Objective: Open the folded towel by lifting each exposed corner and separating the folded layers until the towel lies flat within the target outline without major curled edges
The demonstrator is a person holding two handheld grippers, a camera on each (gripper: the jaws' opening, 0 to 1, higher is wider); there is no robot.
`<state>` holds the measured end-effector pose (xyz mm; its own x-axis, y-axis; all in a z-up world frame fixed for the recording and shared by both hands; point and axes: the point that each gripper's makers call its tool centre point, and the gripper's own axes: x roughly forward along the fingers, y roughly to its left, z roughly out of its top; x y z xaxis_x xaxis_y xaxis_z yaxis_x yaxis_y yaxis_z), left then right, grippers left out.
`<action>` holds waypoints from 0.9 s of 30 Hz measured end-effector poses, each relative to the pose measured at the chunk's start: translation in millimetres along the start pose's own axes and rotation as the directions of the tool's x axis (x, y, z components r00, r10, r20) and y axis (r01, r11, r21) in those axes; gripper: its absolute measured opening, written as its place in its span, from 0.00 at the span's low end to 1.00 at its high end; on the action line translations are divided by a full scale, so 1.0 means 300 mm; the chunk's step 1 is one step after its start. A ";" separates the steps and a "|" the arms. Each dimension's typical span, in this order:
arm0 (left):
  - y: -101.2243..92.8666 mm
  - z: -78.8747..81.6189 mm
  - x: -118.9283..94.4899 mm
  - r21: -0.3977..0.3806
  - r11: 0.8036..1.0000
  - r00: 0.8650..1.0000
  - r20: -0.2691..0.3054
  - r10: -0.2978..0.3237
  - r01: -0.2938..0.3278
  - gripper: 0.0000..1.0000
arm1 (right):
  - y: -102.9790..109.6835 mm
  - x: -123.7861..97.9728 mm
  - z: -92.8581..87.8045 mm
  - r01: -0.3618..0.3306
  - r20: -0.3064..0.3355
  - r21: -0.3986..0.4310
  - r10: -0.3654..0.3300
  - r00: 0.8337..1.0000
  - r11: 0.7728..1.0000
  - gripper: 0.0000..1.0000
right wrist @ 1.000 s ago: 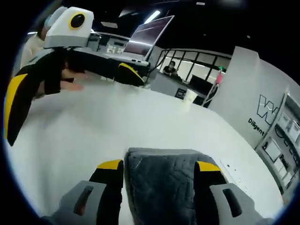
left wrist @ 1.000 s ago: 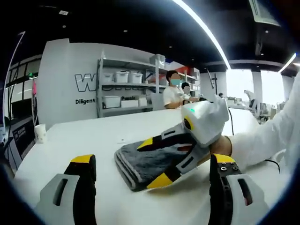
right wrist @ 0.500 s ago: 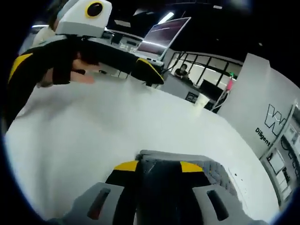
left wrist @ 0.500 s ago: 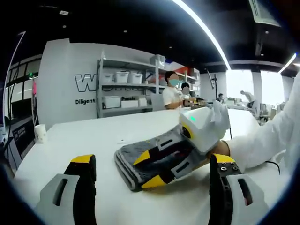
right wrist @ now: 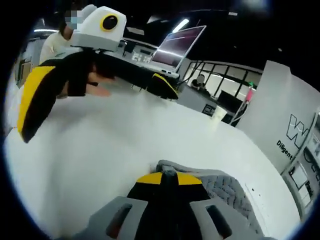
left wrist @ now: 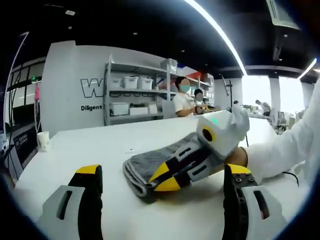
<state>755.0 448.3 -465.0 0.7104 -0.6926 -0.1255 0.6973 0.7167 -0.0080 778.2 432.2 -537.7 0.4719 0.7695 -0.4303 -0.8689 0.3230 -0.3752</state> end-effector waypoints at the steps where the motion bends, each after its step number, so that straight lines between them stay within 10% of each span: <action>1: 0.003 0.001 0.001 0.001 1.000 1.000 0.000 0.001 -0.001 1.00 | -0.002 -0.007 0.004 -0.001 0.007 0.008 0.001 1.000 1.000 0.01; 27: 0.009 -0.001 0.001 0.001 1.000 1.000 -0.003 0.008 -0.008 1.00 | -0.064 -0.102 -0.009 0.052 0.046 0.066 -0.055 0.997 0.996 0.00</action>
<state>757.1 450.0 -465.5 0.7156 -0.6866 -0.1285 0.6917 0.7222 -0.0064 780.9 401.1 -519.5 0.5114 0.7751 -0.3709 -0.8512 0.3980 -0.3420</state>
